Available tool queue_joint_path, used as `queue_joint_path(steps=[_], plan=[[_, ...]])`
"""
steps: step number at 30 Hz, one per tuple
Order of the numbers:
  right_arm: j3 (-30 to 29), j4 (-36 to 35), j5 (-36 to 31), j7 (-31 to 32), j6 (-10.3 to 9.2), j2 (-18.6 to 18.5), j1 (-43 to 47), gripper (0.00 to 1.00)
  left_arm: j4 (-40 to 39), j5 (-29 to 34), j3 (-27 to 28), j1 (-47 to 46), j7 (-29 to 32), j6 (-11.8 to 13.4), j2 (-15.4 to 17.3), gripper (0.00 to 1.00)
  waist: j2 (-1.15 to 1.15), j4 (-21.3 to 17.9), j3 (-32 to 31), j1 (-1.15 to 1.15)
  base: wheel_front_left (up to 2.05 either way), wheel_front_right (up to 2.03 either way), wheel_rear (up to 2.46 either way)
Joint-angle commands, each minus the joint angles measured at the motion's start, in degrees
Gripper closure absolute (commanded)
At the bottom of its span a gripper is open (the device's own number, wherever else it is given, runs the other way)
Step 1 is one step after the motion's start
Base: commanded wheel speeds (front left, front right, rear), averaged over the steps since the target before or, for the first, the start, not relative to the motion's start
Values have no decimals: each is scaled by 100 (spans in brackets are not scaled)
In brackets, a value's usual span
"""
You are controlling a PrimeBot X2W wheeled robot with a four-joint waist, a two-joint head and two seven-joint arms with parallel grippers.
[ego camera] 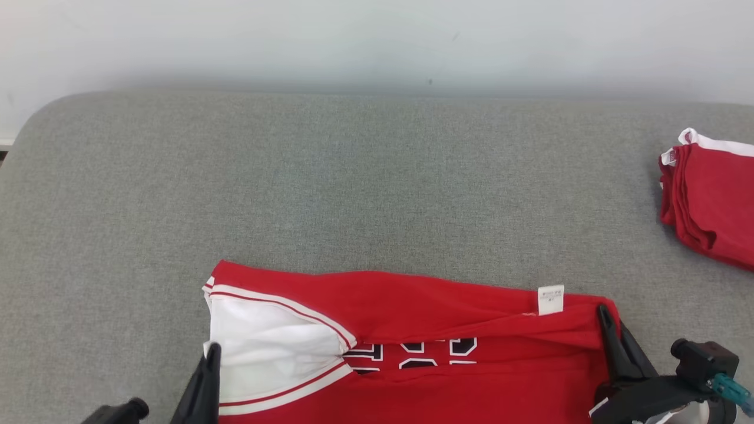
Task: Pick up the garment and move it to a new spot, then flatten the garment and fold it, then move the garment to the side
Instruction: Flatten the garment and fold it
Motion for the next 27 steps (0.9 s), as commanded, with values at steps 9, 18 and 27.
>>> queue_joint_path(steps=[9,18,27], plan=[[-196,-435,197,-25,2,60,449,0,432,494,518,250,-12,-163,-345,0,1,-9,-222,1,0,0,0],[-308,-261,153,-15,2,6,603,0,172,1508,1196,551,-12,-245,-733,0,1,66,-409,1,0,0,0],[-293,797,-110,-14,2,203,181,0,-98,2512,1692,813,-12,-306,-1123,0,1,160,-513,1,0,0,0]])
